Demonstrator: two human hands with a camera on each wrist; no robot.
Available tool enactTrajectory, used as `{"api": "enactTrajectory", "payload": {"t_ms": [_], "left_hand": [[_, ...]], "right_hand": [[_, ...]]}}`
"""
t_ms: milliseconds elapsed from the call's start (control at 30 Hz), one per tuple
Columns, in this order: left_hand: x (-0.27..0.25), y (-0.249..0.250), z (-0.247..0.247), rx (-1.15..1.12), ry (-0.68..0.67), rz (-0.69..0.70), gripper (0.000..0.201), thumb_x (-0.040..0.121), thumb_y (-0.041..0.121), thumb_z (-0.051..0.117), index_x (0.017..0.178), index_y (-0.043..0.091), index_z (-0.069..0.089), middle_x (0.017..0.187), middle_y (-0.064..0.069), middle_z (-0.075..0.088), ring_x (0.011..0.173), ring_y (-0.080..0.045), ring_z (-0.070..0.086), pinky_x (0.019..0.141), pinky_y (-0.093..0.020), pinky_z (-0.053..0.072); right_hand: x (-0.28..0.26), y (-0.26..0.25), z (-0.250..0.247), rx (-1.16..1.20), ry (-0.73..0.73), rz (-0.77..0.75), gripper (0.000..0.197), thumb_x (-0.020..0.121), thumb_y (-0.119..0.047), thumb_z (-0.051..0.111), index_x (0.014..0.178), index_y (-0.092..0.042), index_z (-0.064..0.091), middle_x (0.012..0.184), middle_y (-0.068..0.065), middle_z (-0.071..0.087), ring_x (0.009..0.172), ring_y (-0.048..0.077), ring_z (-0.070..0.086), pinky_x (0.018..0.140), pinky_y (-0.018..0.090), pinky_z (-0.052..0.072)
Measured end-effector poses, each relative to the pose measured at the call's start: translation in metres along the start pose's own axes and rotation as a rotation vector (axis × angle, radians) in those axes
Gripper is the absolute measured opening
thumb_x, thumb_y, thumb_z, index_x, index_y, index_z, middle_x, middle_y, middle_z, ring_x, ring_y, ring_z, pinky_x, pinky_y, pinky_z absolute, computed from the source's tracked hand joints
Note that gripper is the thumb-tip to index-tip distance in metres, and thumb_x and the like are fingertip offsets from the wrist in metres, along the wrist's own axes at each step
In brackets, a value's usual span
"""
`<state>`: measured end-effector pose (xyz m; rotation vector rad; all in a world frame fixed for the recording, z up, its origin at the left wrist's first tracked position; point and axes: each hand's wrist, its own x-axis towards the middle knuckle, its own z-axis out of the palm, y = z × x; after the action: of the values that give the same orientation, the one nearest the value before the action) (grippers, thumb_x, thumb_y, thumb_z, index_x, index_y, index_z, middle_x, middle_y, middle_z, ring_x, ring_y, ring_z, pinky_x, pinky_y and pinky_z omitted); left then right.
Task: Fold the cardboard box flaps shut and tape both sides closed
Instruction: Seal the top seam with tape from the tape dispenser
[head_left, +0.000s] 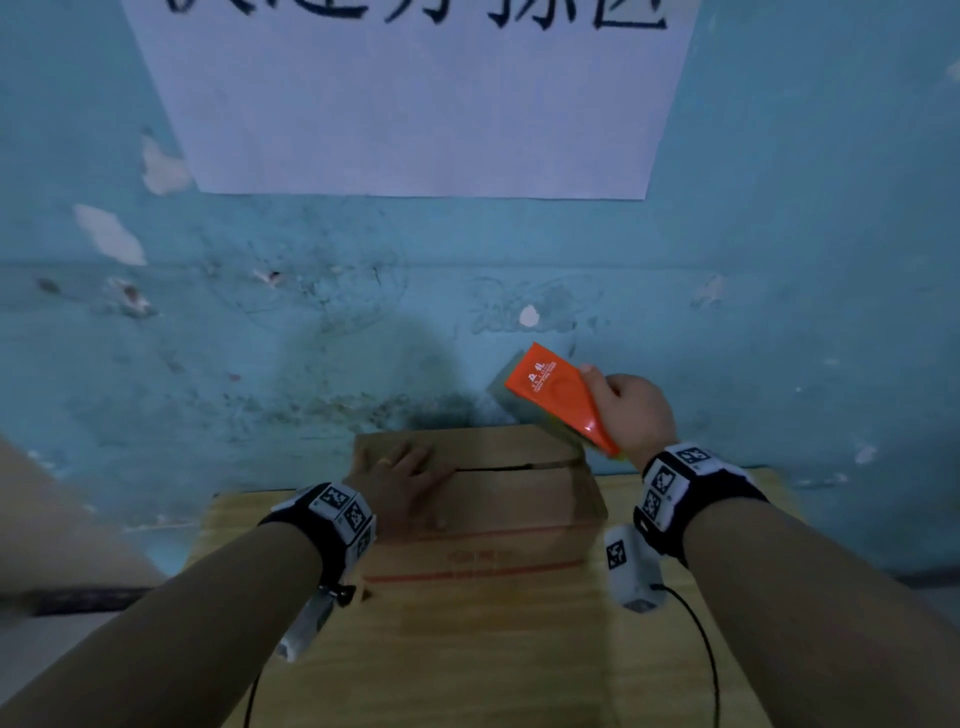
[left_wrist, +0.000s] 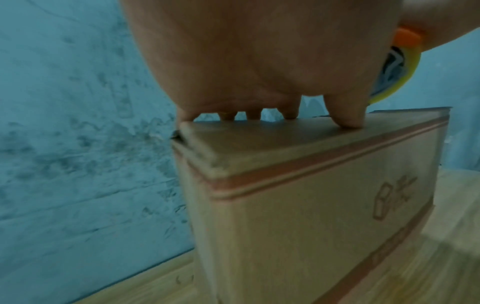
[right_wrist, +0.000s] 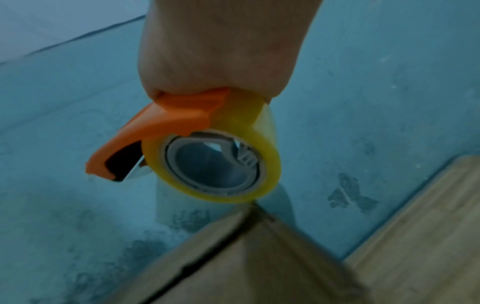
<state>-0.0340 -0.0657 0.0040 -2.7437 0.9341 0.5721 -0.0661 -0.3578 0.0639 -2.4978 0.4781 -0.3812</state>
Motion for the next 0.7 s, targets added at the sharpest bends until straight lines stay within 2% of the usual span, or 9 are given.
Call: {"api": "enactTrajectory", "payload": {"t_ms": [33, 67, 133, 233, 333, 400, 500, 633, 700], "left_hand": [[-0.004, -0.007, 0.004, -0.019, 0.002, -0.028, 0.102, 0.057, 0.088, 0.001, 0.149, 0.044, 0.0, 0.162, 0.004, -0.007, 0.15, -0.026, -0.001, 0.112, -0.067, 0.01], [-0.008, -0.013, 0.009, -0.038, 0.014, -0.053, 0.094, 0.065, 0.086, 0.003, 0.149, 0.044, 0.0, 0.162, 0.005, -0.007, 0.15, -0.026, -0.002, 0.112, -0.069, 0.008], [-0.016, -0.023, 0.016, -0.078, 0.053, -0.087, 0.066, 0.09, 0.068, 0.019, 0.15, 0.044, 0.001, 0.162, 0.005, -0.008, 0.15, -0.026, -0.006, 0.112, -0.069, 0.009], [-0.024, -0.037, 0.023, -0.143, 0.095, -0.114, 0.059, 0.099, 0.051, 0.023, 0.152, 0.036, 0.002, 0.162, 0.004, -0.008, 0.15, -0.023, -0.009, 0.115, -0.063, 0.01], [-0.024, -0.052, 0.031, -0.234, 0.134, -0.157, 0.064, 0.099, 0.049, 0.026, 0.154, 0.026, 0.001, 0.163, 0.001, -0.008, 0.151, -0.023, -0.007, 0.118, -0.054, 0.015], [-0.023, -0.062, 0.038, -0.307, 0.165, -0.146, 0.069, 0.098, 0.05, 0.03, 0.154, 0.022, 0.001, 0.163, -0.001, -0.007, 0.151, -0.026, -0.002, 0.12, -0.049, 0.018], [-0.019, -0.073, 0.05, -0.446, 0.245, -0.05, 0.074, 0.095, 0.05, 0.038, 0.153, 0.019, 0.004, 0.162, -0.004, 0.001, 0.15, -0.028, 0.007, 0.121, -0.044, 0.018], [-0.017, -0.083, 0.052, -0.667, 0.261, -0.042, 0.086, 0.079, 0.059, 0.048, 0.152, 0.026, 0.017, 0.159, -0.002, 0.017, 0.146, -0.027, 0.021, 0.118, -0.044, 0.026], [-0.02, -0.086, 0.041, -0.788, 0.331, -0.057, 0.079, 0.079, 0.041, 0.054, 0.15, 0.019, 0.026, 0.153, -0.004, 0.032, 0.141, -0.026, 0.033, 0.115, -0.039, 0.031]], "right_hand": [[0.001, -0.011, 0.005, 0.034, -0.045, -0.015, 0.066, 0.093, -0.057, 0.039, 0.057, -0.004, 0.055, 0.065, 0.017, 0.06, 0.07, 0.032, 0.06, 0.064, 0.033, 0.043], [0.001, -0.023, 0.01, 0.069, -0.092, -0.026, 0.067, 0.093, -0.057, 0.04, 0.061, -0.001, 0.06, 0.069, 0.019, 0.063, 0.072, 0.033, 0.062, 0.067, 0.035, 0.046], [0.0, -0.045, 0.022, 0.132, -0.177, -0.056, 0.069, 0.092, -0.057, 0.042, 0.065, 0.003, 0.063, 0.07, 0.022, 0.065, 0.071, 0.033, 0.063, 0.067, 0.035, 0.046], [-0.001, -0.079, 0.041, 0.195, -0.314, -0.073, 0.067, 0.09, -0.06, 0.043, 0.064, -0.001, 0.063, 0.064, 0.018, 0.059, 0.062, 0.028, 0.059, 0.062, 0.03, 0.041], [-0.005, -0.107, 0.057, 0.211, -0.472, -0.079, 0.061, 0.089, -0.062, 0.045, 0.054, -0.012, 0.049, 0.057, 0.01, 0.052, 0.055, 0.022, 0.053, 0.059, 0.028, 0.039], [-0.008, -0.123, 0.066, 0.187, -0.557, -0.094, 0.061, 0.09, -0.06, 0.044, 0.057, -0.01, 0.055, 0.061, 0.01, 0.056, 0.058, 0.022, 0.056, 0.063, 0.028, 0.042], [-0.011, -0.14, 0.077, 0.118, -0.658, -0.094, 0.062, 0.089, -0.062, 0.043, 0.075, -0.007, 0.067, 0.072, 0.009, 0.064, 0.065, 0.021, 0.061, 0.073, 0.03, 0.046], [-0.007, -0.148, 0.083, 0.041, -0.704, -0.098, 0.053, 0.089, -0.064, 0.042, 0.063, -0.021, 0.059, 0.065, 0.001, 0.059, 0.059, 0.015, 0.057, 0.065, 0.026, 0.044], [-0.005, -0.148, 0.083, 0.036, -0.71, -0.097, 0.051, 0.09, -0.063, 0.042, 0.062, -0.023, 0.057, 0.063, -0.001, 0.057, 0.058, 0.014, 0.056, 0.063, 0.025, 0.043]]}}
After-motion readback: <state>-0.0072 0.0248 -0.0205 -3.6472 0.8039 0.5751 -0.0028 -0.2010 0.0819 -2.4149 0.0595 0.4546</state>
